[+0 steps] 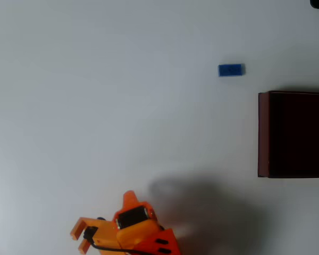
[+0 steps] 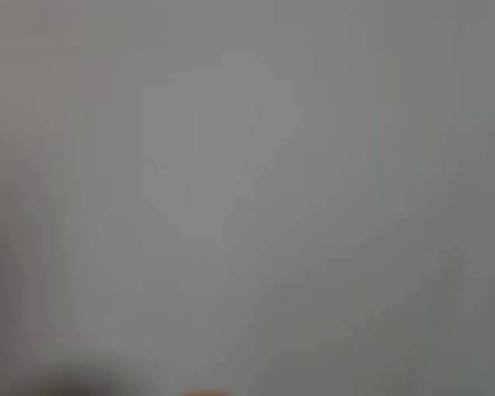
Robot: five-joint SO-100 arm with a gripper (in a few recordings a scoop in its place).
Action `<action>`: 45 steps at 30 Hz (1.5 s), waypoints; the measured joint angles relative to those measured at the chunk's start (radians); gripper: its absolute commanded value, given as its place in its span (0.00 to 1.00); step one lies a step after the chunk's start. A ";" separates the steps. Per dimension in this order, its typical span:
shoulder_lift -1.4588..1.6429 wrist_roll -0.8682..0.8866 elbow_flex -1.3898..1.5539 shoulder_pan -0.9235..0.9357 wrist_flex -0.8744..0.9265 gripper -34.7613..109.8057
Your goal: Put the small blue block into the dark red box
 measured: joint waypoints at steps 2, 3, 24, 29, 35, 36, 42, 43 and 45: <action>0.000 0.000 0.000 0.000 0.000 0.24; 0.000 0.000 0.000 -0.002 0.000 0.24; 0.000 -0.009 0.000 -0.020 0.000 0.25; -0.005 -0.014 0.000 -0.038 -0.014 0.28; -0.034 0.038 -0.002 -0.064 -0.064 0.31; -0.034 0.041 -0.002 -0.077 -0.084 0.31; -0.321 0.044 -0.189 -0.054 -0.178 0.32; -0.416 0.032 -0.256 -0.038 -0.176 0.31; -0.635 0.014 -0.414 0.008 -0.152 0.30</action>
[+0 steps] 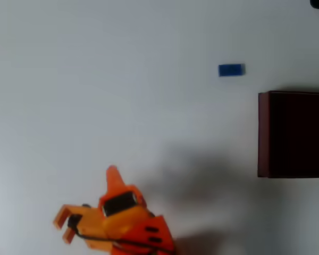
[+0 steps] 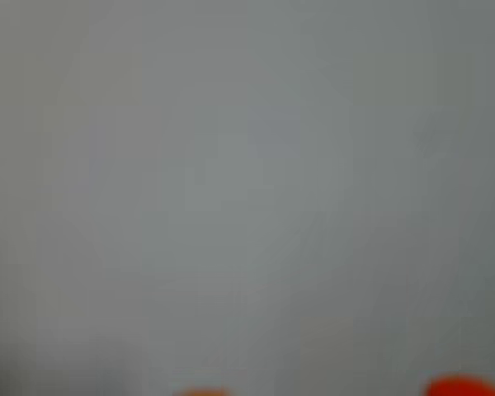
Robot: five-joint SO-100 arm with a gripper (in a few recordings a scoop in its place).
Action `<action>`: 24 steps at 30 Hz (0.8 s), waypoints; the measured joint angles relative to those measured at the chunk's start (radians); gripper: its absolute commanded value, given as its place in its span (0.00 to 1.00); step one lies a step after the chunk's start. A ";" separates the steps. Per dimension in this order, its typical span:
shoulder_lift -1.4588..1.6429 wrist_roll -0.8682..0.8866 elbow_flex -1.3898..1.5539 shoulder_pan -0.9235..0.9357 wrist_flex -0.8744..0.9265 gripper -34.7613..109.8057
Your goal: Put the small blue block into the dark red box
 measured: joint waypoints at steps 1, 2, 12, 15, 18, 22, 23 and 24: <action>-0.095 -0.011 -0.078 0.023 0.005 0.30; -0.181 -0.014 -0.147 0.044 0.008 0.31; -0.609 -0.002 -0.595 0.279 0.178 0.37; -0.741 -0.031 -0.695 0.342 0.196 0.38; -0.848 -0.072 -0.784 0.391 0.221 0.38; -0.976 -0.110 -0.910 0.428 0.235 0.38; -1.005 -0.117 -0.942 0.437 0.247 0.38; -1.039 -0.126 -0.979 0.448 0.253 0.38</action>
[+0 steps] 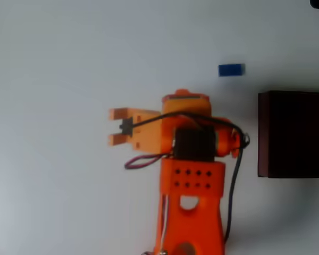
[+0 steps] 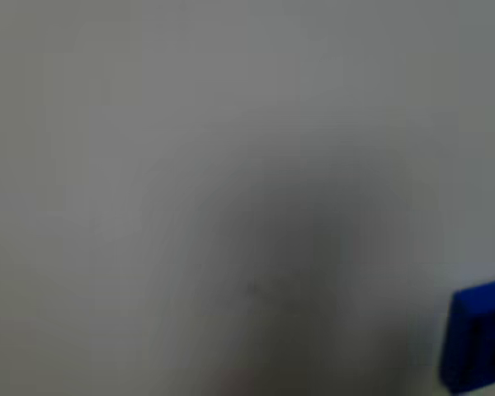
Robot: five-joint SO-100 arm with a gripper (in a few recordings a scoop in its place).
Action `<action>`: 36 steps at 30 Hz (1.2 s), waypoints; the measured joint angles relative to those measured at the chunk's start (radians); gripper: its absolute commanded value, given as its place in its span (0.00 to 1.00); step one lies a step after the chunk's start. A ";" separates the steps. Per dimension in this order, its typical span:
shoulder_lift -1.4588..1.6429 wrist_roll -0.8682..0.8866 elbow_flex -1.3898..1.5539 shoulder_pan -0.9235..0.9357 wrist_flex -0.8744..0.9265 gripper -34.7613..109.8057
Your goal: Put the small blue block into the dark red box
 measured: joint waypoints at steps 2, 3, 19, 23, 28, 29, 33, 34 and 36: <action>-0.072 -0.017 -0.075 0.017 0.017 0.38; -0.115 -0.023 -0.115 0.025 0.037 0.38; -0.640 -0.098 -0.718 0.100 0.155 0.39; -0.790 -0.112 -0.913 0.127 0.227 0.39; -1.023 -0.117 -1.278 0.152 0.344 0.39; -1.037 -0.117 -1.318 0.153 0.353 0.39; -1.080 -0.117 -1.404 0.160 0.362 0.39; -1.092 -0.117 -1.413 0.164 0.362 0.39; -1.114 -0.117 -1.443 0.179 0.362 0.39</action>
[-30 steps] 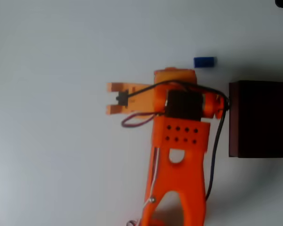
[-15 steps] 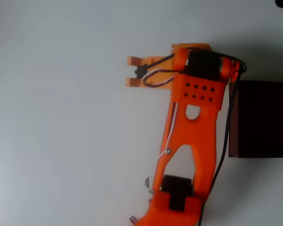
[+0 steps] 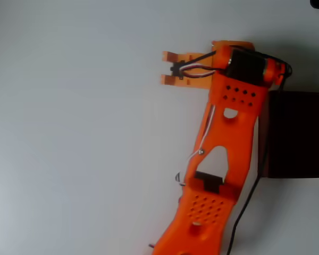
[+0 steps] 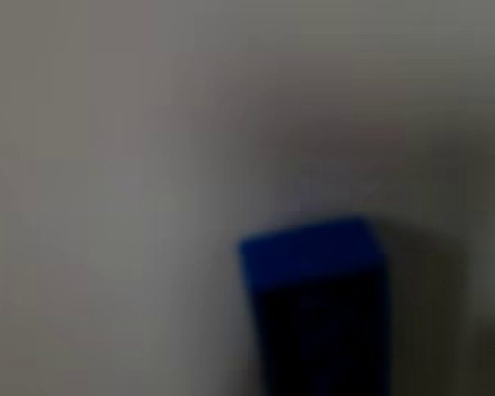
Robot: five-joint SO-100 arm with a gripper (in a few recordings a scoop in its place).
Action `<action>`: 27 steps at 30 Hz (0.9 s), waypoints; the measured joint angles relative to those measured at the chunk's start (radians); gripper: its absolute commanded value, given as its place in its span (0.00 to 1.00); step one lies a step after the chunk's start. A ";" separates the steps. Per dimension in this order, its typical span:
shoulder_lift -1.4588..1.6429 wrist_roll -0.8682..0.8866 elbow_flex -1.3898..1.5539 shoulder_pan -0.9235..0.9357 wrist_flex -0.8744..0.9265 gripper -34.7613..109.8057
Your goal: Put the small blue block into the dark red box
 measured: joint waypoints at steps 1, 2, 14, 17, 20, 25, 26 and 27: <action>-0.014 -0.009 -0.017 0.006 0.000 0.39; -0.020 -0.012 -0.026 0.011 0.000 0.39; -0.091 -0.040 -0.091 0.035 0.000 0.39; -0.109 -0.040 -0.100 0.029 0.000 0.39; -0.127 -0.040 -0.110 0.025 0.000 0.39; -0.163 -0.048 -0.123 0.023 0.000 0.38; -0.173 -0.048 -0.123 0.023 0.000 0.38; -0.176 -0.048 -0.126 0.029 0.000 0.37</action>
